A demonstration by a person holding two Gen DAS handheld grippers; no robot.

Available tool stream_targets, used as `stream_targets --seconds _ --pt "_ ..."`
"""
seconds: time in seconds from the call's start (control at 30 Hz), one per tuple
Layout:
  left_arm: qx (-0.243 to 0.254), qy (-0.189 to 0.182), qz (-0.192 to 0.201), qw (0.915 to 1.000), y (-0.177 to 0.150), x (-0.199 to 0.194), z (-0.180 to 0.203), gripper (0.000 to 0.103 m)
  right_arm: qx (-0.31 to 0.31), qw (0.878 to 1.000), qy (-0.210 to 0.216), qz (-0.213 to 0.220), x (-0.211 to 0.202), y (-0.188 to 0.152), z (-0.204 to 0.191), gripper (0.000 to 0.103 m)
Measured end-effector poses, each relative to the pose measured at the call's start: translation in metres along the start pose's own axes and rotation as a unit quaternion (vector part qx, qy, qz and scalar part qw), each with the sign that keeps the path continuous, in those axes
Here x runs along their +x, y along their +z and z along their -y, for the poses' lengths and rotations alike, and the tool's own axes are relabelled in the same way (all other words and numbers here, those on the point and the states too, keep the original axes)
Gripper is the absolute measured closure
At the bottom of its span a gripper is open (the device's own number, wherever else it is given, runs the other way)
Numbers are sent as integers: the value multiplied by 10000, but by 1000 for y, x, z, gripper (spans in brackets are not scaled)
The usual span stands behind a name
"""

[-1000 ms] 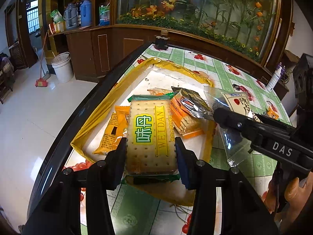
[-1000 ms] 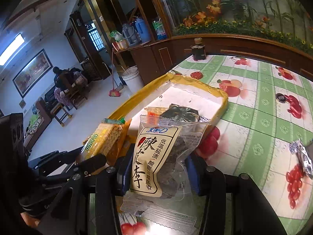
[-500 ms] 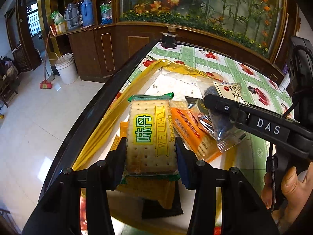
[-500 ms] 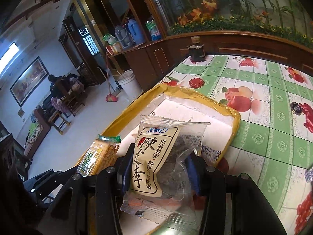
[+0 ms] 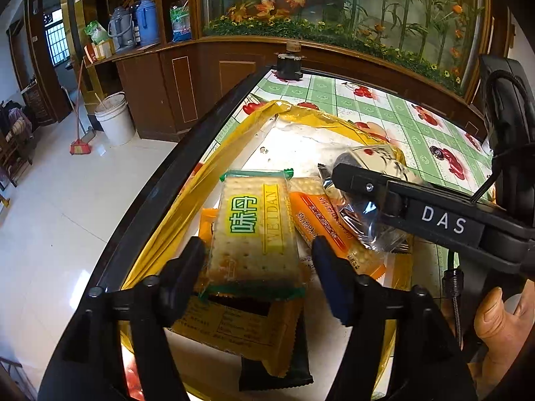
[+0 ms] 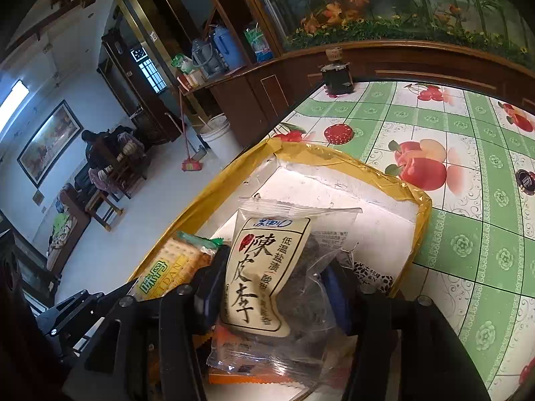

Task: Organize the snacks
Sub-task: 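Open both tools to drop the cracker pack and clear bag into the tray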

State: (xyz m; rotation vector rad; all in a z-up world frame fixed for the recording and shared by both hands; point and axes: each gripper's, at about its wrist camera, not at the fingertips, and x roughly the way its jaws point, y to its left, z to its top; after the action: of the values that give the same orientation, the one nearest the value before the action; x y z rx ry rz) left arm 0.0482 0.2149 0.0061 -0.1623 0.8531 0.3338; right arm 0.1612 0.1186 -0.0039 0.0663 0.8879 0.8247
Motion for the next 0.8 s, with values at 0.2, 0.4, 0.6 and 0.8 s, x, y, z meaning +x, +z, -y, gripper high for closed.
stream_targets --seconds 0.2,0.4,0.6,0.8 --pt "10 -6 -30 10000 -4 -4 3 34 99 9999 -27 119 -10 1 5 32" --pt "-17 -9 106 9999 -8 -18 6 29 81 9998 -68 158 -21 -1 4 30" --pt "-310 -235 91 9992 -12 -29 0 29 74 9997 -98 208 -42 -11 5 24" --pt "-249 -387 127 9989 -15 -42 15 29 202 9995 -104 234 -65 -25 16 23"
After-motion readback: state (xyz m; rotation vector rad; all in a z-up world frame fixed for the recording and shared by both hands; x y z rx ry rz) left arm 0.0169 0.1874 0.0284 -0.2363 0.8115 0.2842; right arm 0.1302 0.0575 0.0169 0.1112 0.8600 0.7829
